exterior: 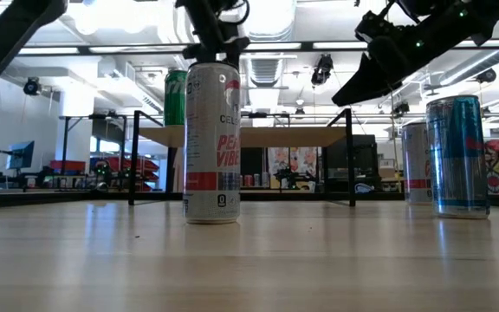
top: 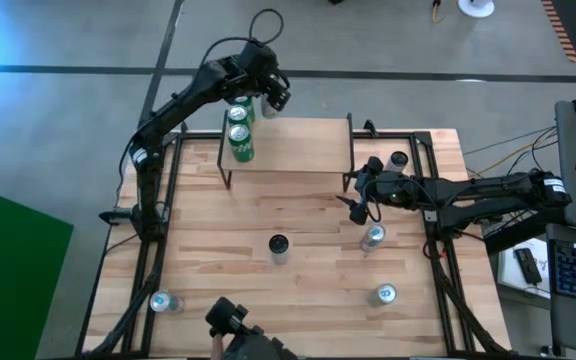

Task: Place canned beverage on shelf
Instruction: Put the top left white soda can on the shelf, then put the bottom white soda can on the shelf aligned with other white soda cans

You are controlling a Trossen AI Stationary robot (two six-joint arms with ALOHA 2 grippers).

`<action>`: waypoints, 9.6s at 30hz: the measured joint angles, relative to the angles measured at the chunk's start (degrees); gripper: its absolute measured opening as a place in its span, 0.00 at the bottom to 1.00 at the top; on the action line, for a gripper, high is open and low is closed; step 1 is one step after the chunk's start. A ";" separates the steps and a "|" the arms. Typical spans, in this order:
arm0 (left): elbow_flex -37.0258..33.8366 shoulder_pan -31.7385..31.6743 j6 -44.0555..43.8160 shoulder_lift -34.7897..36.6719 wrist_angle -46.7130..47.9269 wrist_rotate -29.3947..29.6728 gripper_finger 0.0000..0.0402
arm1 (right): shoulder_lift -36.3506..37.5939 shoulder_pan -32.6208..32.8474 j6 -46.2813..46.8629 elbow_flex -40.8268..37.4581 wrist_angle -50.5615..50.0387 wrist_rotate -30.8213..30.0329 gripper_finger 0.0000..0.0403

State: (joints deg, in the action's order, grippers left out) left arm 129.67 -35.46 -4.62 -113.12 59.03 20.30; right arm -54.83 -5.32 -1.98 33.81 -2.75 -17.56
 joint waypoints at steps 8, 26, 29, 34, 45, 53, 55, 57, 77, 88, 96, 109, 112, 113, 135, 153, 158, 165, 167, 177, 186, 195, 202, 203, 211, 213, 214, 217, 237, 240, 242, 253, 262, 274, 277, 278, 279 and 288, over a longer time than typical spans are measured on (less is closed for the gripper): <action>-0.02 -0.04 -0.50 -2.05 0.37 0.74 0.66 | 0.00 -0.04 0.40 -0.34 -0.47 0.00 0.81; -25.69 -0.37 -0.92 9.83 -19.10 -0.59 0.66 | 0.00 -0.34 2.33 -1.08 -2.49 -0.01 0.81; -29.53 -0.35 -1.22 12.42 -21.11 -0.89 0.66 | 0.00 -0.48 2.60 -1.08 -2.52 -0.27 0.81; -30.97 -0.28 -1.95 14.68 -19.94 -1.43 0.66 | 0.00 -1.28 2.78 -1.08 -2.47 -0.42 0.81; -29.94 -0.15 -2.00 12.41 -22.67 -1.35 0.66 | 0.00 -2.41 3.41 -1.08 -2.36 -0.40 0.81; -29.93 -0.22 0.03 12.47 -22.37 -1.25 0.69 | 0.00 -2.60 2.95 -1.08 -2.49 -0.21 0.81; -29.95 -0.24 0.12 12.68 -22.20 -1.28 0.72 | 0.00 -2.60 2.82 -1.08 -2.47 -0.22 0.81; -29.99 -0.26 0.73 12.85 -21.99 -1.22 0.75 | 0.00 -2.60 2.84 -1.08 -2.47 -0.22 0.81; -21.76 13.02 5.55 17.35 -14.70 5.00 0.88 | 0.36 -2.56 3.68 -1.12 3.93 8.76 0.81; -52.04 40.39 -9.74 33.06 -25.63 25.55 0.88 | 2.78 -2.56 3.51 -1.21 3.51 11.56 0.81; -75.67 52.90 -22.28 37.98 -48.05 31.52 0.88 | 3.04 -2.56 4.21 -1.21 4.20 11.56 0.81; -84.69 61.92 -13.65 25.96 -79.41 31.84 0.88 | 3.02 -2.45 6.48 -2.51 4.46 11.54 0.81; -83.72 63.63 -11.51 22.43 -83.47 31.84 0.88 | 3.02 -2.45 6.49 -2.59 4.35 11.56 0.81; -83.17 64.05 -11.08 21.40 -83.62 31.84 0.88 | 3.02 -2.45 6.49 -2.59 4.33 11.54 0.81; -80.54 67.41 -23.76 15.29 -80.00 43.59 0.88 | 3.02 -2.45 7.61 -3.18 3.50 11.54 0.81; -80.61 66.14 -26.78 12.71 -79.50 42.30 0.63 | 2.98 -2.41 8.68 -3.30 3.81 11.67 0.81; -80.56 64.49 -23.59 12.85 -81.16 36.51 0.60 | 0.81 -0.46 2.62 -5.22 11.83 20.03 0.81; -80.90 64.06 -12.71 12.88 -85.85 26.05 0.68 | -2.03 2.60 -1.05 -4.55 15.42 24.02 0.81; -81.36 64.04 -10.00 12.90 -87.09 24.81 0.68 | -2.18 3.29 -1.07 -4.35 15.27 24.02 0.81; -81.98 64.11 -6.56 14.03 -86.32 28.39 0.71 | -2.25 4.33 1.35 -4.16 15.44 23.44 0.81; -81.94 64.24 -13.18 15.23 -86.64 33.98 0.90 | -2.25 4.31 4.00 -4.16 15.46 19.27 0.81; -81.74 69.16 -28.39 15.85 -81.97 42.05 0.98 | -2.25 4.31 5.31 -4.16 15.36 18.99 0.81; -81.68 70.08 -34.08 10.94 -84.91 47.49 0.98 | -2.25 4.31 6.36 -4.14 15.33 18.85 0.81; -81.65 70.07 -34.36 9.73 -85.98 48.58 0.98 | -2.23 4.31 6.54 -4.14 15.38 18.71 0.81; -71.37 70.86 -24.43 0.73 -86.95 58.31 0.98 | -2.23 4.31 7.19 -4.14 15.03 17.38 0.81; -67.61 70.84 -20.60 -1.48 -86.90 58.49 0.98 | -2.23 4.31 7.25 -4.12 15.00 17.38 0.81; -65.92 70.83 -19.18 -2.45 -86.86 58.51 0.98 | -2.23 4.31 7.31 -4.12 15.02 17.38 0.81; -61.91 70.57 -19.10 -4.32 -84.59 60.47 0.98 | -2.23 4.31 7.52 -4.12 15.02 17.38 0.81; -62.53 68.44 -39.83 -4.41 -69.18 61.64 0.87 | -2.21 4.31 11.08 -4.10 13.53 14.80 0.81; -63.57 68.00 -40.21 -4.48 -69.15 61.51 0.82 | -2.21 4.31 11.08 -4.10 13.38 14.45 0.81; -64.23 67.79 -40.48 -4.30 -69.16 60.72 0.77 | -2.21 4.31 11.01 -4.10 13.34 14.47 0.81; -64.32 64.41 -32.25 -3.49 -69.90 48.99 0.59 | -6.47 5.65 3.14 -4.14 16.87 19.66 0.81; -64.99 64.15 -22.50 -1.58 -69.38 42.23 0.63 | -10.59 9.89 -3.72 -4.14 27.30 29.11 0.81; -84.28 62.90 -8.20 6.12 -103.89 19.47 0.62 | -23.35 12.22 -6.37 -1.39 42.05 33.00 0.91; -88.83 61.72 -7.80 6.32 -112.04 14.68 0.62 | -27.62 12.24 -4.96 1.36 42.97 33.04 0.92; -89.97 61.38 -7.86 6.34 -113.86 13.65 0.62 | -29.28 12.34 -4.53 2.32 42.98 33.07 0.92; -90.77 61.10 -7.82 6.36 -115.03 12.77 0.62 | -30.80 12.33 -4.21 3.36 42.91 33.11 0.92; -92.20 60.54 -1.34 6.47 -116.86 4.04 0.63 | -42.07 12.70 -2.09 13.00 43.10 36.87 0.92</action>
State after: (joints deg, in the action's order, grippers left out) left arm 37.47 25.08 -5.96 -106.65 -57.84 24.33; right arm -96.90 7.38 -4.07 46.81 40.36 19.31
